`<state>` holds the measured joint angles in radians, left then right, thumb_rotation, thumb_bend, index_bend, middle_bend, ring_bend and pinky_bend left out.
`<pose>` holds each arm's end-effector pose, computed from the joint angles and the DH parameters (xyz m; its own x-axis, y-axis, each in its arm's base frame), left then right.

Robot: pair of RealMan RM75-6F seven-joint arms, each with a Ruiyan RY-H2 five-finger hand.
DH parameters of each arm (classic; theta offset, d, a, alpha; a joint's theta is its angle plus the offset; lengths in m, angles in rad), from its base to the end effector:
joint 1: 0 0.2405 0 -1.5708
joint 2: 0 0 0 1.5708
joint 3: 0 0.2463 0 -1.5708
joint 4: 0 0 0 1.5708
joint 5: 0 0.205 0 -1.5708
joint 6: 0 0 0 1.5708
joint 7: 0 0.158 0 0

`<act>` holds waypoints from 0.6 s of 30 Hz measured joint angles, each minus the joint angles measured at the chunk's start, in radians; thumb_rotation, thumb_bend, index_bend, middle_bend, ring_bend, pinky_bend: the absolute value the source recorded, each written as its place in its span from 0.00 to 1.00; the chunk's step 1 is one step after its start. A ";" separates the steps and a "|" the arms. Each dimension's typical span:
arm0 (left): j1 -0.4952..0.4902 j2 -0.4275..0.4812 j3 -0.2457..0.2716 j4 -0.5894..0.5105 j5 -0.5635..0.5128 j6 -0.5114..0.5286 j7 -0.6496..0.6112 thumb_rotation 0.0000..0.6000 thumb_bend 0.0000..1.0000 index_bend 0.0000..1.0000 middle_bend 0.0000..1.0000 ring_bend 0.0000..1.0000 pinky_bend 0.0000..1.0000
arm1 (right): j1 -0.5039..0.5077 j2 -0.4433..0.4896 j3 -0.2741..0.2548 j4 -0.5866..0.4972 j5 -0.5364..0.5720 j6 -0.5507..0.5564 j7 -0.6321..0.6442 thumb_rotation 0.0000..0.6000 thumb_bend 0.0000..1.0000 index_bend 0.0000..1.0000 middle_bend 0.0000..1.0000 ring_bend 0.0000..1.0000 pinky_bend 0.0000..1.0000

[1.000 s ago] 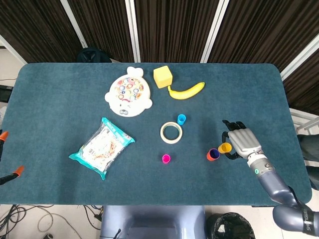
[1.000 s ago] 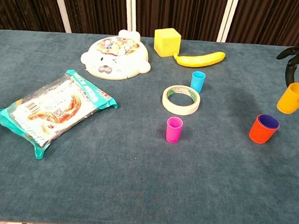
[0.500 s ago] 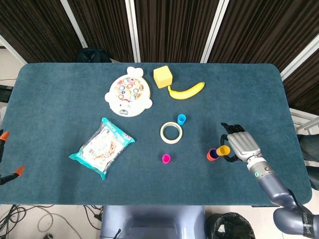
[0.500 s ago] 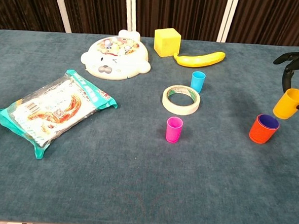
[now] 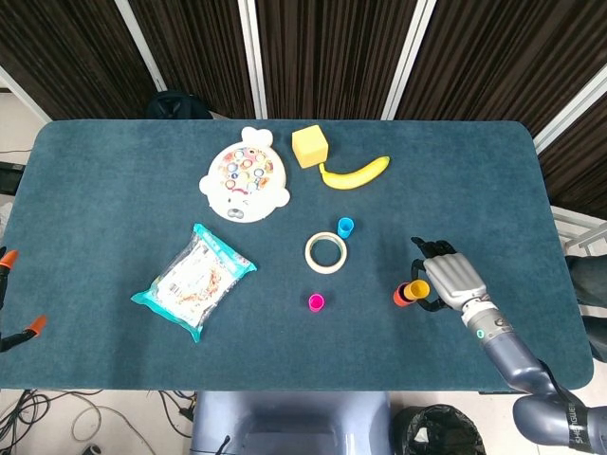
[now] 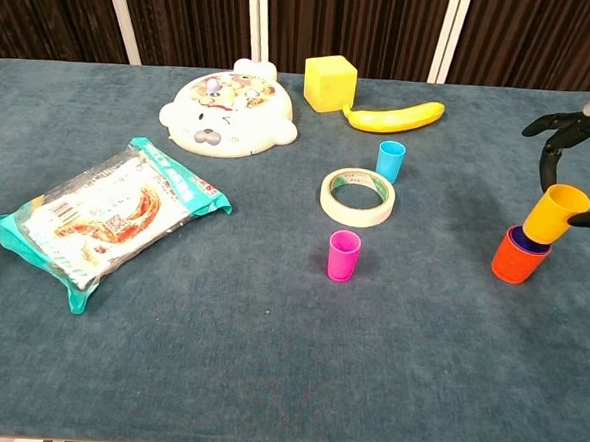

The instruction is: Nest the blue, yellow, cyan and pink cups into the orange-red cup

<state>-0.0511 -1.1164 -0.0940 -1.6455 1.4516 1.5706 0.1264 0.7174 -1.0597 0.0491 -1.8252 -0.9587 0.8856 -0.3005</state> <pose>-0.2985 0.1910 0.1792 0.4780 -0.1032 0.8723 0.8782 0.0776 -0.4720 -0.1937 -0.3221 0.0884 0.4909 -0.4080 0.7698 -0.8712 -0.2359 0.4306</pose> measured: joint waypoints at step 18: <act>0.000 0.000 0.000 0.000 -0.001 0.000 0.002 1.00 0.13 0.06 0.02 0.00 0.00 | 0.007 -0.034 0.000 0.026 0.022 -0.015 -0.028 1.00 0.39 0.54 0.03 0.11 0.10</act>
<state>-0.0510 -1.1168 -0.0941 -1.6455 1.4504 1.5705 0.1288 0.7249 -1.0942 0.0492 -1.7990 -0.9368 0.8710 -0.3289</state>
